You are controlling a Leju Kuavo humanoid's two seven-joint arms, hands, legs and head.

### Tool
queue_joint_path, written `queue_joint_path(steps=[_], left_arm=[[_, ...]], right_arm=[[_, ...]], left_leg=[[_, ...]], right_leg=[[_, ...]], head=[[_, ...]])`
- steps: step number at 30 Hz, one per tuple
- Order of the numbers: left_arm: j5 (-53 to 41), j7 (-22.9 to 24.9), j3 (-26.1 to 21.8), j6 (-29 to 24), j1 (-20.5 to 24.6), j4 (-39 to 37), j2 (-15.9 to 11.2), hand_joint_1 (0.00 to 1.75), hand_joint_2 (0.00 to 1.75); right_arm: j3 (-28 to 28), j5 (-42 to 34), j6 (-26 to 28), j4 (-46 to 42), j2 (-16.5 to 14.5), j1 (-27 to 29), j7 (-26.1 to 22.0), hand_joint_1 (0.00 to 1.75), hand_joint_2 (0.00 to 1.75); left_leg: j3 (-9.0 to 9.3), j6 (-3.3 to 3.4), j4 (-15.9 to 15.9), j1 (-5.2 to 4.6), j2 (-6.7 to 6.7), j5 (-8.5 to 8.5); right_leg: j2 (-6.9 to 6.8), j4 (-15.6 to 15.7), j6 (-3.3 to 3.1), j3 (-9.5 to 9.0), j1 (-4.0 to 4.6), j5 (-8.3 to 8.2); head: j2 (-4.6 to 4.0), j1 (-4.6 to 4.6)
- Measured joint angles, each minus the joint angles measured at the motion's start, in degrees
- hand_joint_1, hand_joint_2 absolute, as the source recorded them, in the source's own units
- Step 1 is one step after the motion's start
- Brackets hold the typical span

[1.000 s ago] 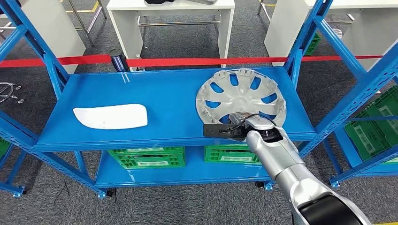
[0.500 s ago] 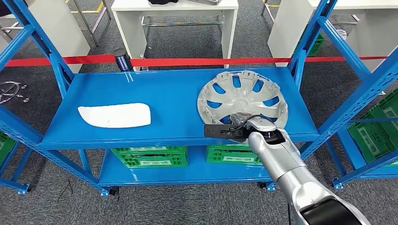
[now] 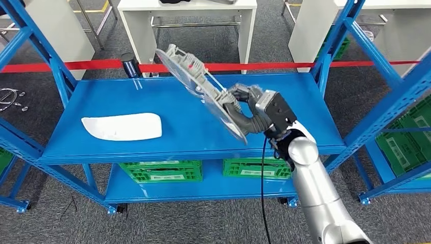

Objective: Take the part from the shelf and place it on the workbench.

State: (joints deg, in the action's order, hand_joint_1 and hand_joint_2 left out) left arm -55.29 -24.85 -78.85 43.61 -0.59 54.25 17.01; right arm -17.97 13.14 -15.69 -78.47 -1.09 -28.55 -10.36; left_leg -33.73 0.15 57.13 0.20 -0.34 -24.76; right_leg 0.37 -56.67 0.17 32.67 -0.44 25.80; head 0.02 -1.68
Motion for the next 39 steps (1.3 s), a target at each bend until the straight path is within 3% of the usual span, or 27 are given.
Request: queue_joint_path(steps=[2, 3, 6, 7, 8, 9, 11, 13, 16, 18, 21, 22, 23, 24, 27, 29, 31, 33, 34, 37, 38, 39], left_arm=[[0.0, 0.0, -0.3, 0.1, -0.1, 0.6, 0.4, 0.0, 0.0], [0.0, 0.0, -0.4, 0.1, -0.1, 0.8, 0.6, 0.0, 0.0], [-0.6, 0.0, -0.9, 0.3, -0.1, 1.7, 1.0, 0.0, 0.0], [-0.8, 0.0, -1.2, 0.5, -0.1, 2.1, 1.3, 0.0, 0.0], [-1.0, 0.0, -1.5, 0.7, -0.1, 2.5, 1.5, 0.0, 0.0], [-1.2, 0.1, -1.9, 0.8, -0.1, 2.9, 1.8, 0.0, 0.0], [-1.2, 0.2, -2.4, 0.6, -0.1, 3.5, 2.2, 0.0, 0.0], [-1.0, 0.2, -2.8, 0.2, -0.1, 4.1, 2.4, 0.0, 0.0], [-0.4, 0.5, -3.0, -0.4, -0.2, 4.7, 2.6, 0.0, 0.0], [0.0, 0.6, -3.0, -0.7, -0.2, 5.0, 2.7, 0.0, 0.0], [0.4, 0.6, -2.9, -1.0, -0.3, 5.2, 2.8, 0.0, 0.0], [0.6, 0.6, -2.9, -1.1, -0.4, 5.2, 2.9, 0.0, 0.0], [0.8, 0.6, -2.8, -1.2, -0.4, 5.2, 2.9, 0.0, 0.0], [1.0, 0.6, -2.8, -1.3, -0.5, 5.2, 2.9, 0.0, 0.0], [1.3, 0.6, -2.4, -1.4, -0.7, 5.4, 2.9, 0.0, 0.0], [1.4, 0.6, -2.1, -1.4, -0.8, 5.7, 3.0, 0.0, 0.0], [1.3, 0.6, -1.7, -1.5, -1.0, 5.9, 3.0, 0.0, 0.0], [1.2, 0.6, -1.2, -1.5, -1.1, 6.1, 3.0, 0.0, 0.0], [1.1, 0.6, -1.1, -1.5, -1.1, 6.2, 3.1, 0.0, 0.0], [0.9, 0.6, -0.7, -1.5, -1.1, 6.2, 3.2, 0.0, 0.0], [0.8, 0.6, -0.6, -1.4, -1.1, 6.2, 3.2, 0.0, 0.0], [0.5, 0.5, -0.5, -1.3, -1.1, 6.2, 3.2, 0.0, 0.0]], right_arm=[[0.3, -0.2, 0.1, -1.1, 0.1, 0.7, 0.0, 1.75, 1.75], [0.5, -0.7, 0.1, -1.6, 0.1, 0.8, -0.3, 1.75, 1.75], [0.9, -7.7, -1.2, -3.2, 0.6, 1.7, -3.3, 1.75, 1.75], [1.0, -11.7, -2.3, -4.2, 0.8, 2.2, -4.6, 1.75, 1.75], [1.0, -15.9, -3.5, -5.5, 0.9, 2.6, -5.6, 1.75, 1.75], [1.0, -19.8, -4.9, -7.2, 1.1, 2.9, -6.3, 1.75, 1.75], [0.9, -26.8, -7.4, -11.0, 1.5, 3.1, -6.9, 1.75, 1.75], [0.6, -32.4, -9.7, -14.3, 1.8, 3.4, -6.6, 1.75, 1.75], [0.1, -37.5, -12.4, -18.3, 2.4, 4.4, -6.5, 1.75, 1.75], [-0.8, -38.9, -13.7, -21.1, 2.9, 5.1, -6.5, 1.75, 1.75], [-2.2, -40.6, -15.5, -24.6, 3.6, 6.3, -6.7, 1.75, 1.75], [-2.8, -41.3, -16.1, -25.7, 3.8, 6.8, -6.7, 1.75, 1.75], [-3.3, -42.1, -16.6, -26.9, 4.0, 7.2, -6.7, 1.75, 1.75], [-3.7, -42.8, -17.2, -28.0, 4.2, 7.5, -6.5, 1.75, 1.75], [-4.9, -44.3, -18.9, -31.5, 4.6, 7.8, -5.7, 1.75, 1.75], [-5.7, -44.8, -19.8, -33.4, 4.9, 7.7, -5.0, 1.75, 1.75], [-6.3, -45.1, -20.6, -35.1, 5.3, 7.6, -4.5, 1.75, 1.75], [-6.8, -45.0, -21.4, -36.4, 5.9, 7.4, -4.2, 1.75, 1.75], [-7.0, -45.0, -21.6, -37.0, 6.2, 7.3, -4.1, 1.75, 1.75], [-7.6, -44.8, -22.1, -37.8, 7.3, 7.2, -4.3, 1.75, 1.75], [-7.8, -44.7, -22.3, -37.9, 7.6, 7.3, -4.5, 1.75, 1.75], [-7.9, -44.4, -22.5, -37.9, 8.0, 7.3, -4.9, 1.75, 1.75]], left_leg=[[0.09, 0.75, -0.5, 0.16, -0.04, 0.35], [0.16, 1.12, -0.7, 0.28, -0.01, 0.54], [0.07, 1.61, -0.9, 0.26, 0.03, 0.67], [0.04, 1.62, -0.9, 0.22, 0.03, 0.66], [0.05, 1.62, -0.9, 0.2, 0.02, 0.64], [0.11, 1.57, -0.8, 0.19, 0.0, 0.59], [0.2, 1.26, -0.5, 0.07, -0.09, 0.34], [0.08, 0.8, -0.1, -0.15, -0.23, -0.01], [-0.16, 0.12, 0.2, -0.09, -0.29, -0.29], [-1.11, -0.52, 2.4, 0.08, -0.17, -1.9], [-5.93, -1.31, 13.0, 0.4, 0.0, -7.07], [-7.38, -1.41, 16.0, 0.44, 0.01, -7.98], [-7.93, -1.4, 17.1, 0.46, 0.01, -7.87], [-7.27, -1.3, 15.7, 0.45, 0.01, -6.63], [-1.47, -0.37, 4.0, 0.19, 0.0, -1.42], [0.39, 0.18, 0.5, -0.15, -0.02, -0.55], [0.47, 0.59, 0.1, -0.19, 0.0, -0.27], [0.5, 1.28, -0.6, 0.05, 0.15, 0.46], [0.4, 1.63, -1.0, 0.17, 0.23, 0.85], [-0.68, 2.02, -1.0, 0.08, 0.29, 1.74], [-1.12, 2.0, -1.0, 0.06, 0.29, 2.09], [-1.56, 1.93, -1.0, 0.06, 0.28, 2.46]], right_leg=[[-0.09, -1.0, 0.38, 0.66, -0.07, 0.66], [-0.11, -3.0, 0.35, 1.73, -0.06, 1.72], [-0.12, -14.7, -0.01, 7.5, -0.06, 6.3], [-0.12, -17.3, 0.16, 8.82, -0.07, 6.94], [-0.12, -17.6, 0.53, 9.07, -0.08, 6.66], [-0.13, -15.4, 1.04, 8.07, -0.12, 5.45], [-0.21, -6.8, 1.83, 3.99, -0.2, 2.05], [-0.2, -1.2, 1.42, 1.22, -0.18, 0.18], [-0.11, -0.6, 0.1, 0.79, -0.12, -0.04], [-0.1, -0.5, -0.53, 0.59, -0.45, -0.1], [-0.1, -0.5, -0.91, 0.51, -0.51, -0.05], [-0.1, -0.5, -0.93, 0.5, -0.48, -0.04], [-0.07, -0.5, -0.94, 0.45, -0.44, -0.02], [-0.03, -0.5, -0.95, 0.37, -0.41, 0.0], [0.14, -0.5, -0.89, 0.2, -0.19, 0.0], [0.15, -0.6, -0.64, 0.42, -0.03, -0.15], [0.13, -0.5, -0.15, 0.57, 0.04, -0.36], [0.08, -1.7, 0.08, 1.2, 0.06, 0.71], [0.05, -3.9, -0.05, 2.14, 0.05, 2.25], [0.02, -15.2, -0.34, 6.26, -0.05, 7.95], [0.02, -17.1, -0.06, 6.61, -0.07, 8.69], [0.0, -16.6, 0.41, 5.75, -0.12, 8.46]], head=[[0.0, 0.05], [0.0, 0.09], [0.0, 0.21], [0.0, 0.22], [0.0, 0.23], [0.0, 0.24], [0.0, 0.27], [0.0, 0.26], [0.0, 0.27], [0.0, 0.1], [0.0, -0.16], [0.0, -0.16], [0.0, -0.16], [0.0, -0.16], [0.0, -0.14], [0.0, -0.14], [0.0, -0.14], [0.0, -0.05], [0.0, 0.0], [0.0, 0.09], [0.0, 0.09], [0.0, 0.09]])
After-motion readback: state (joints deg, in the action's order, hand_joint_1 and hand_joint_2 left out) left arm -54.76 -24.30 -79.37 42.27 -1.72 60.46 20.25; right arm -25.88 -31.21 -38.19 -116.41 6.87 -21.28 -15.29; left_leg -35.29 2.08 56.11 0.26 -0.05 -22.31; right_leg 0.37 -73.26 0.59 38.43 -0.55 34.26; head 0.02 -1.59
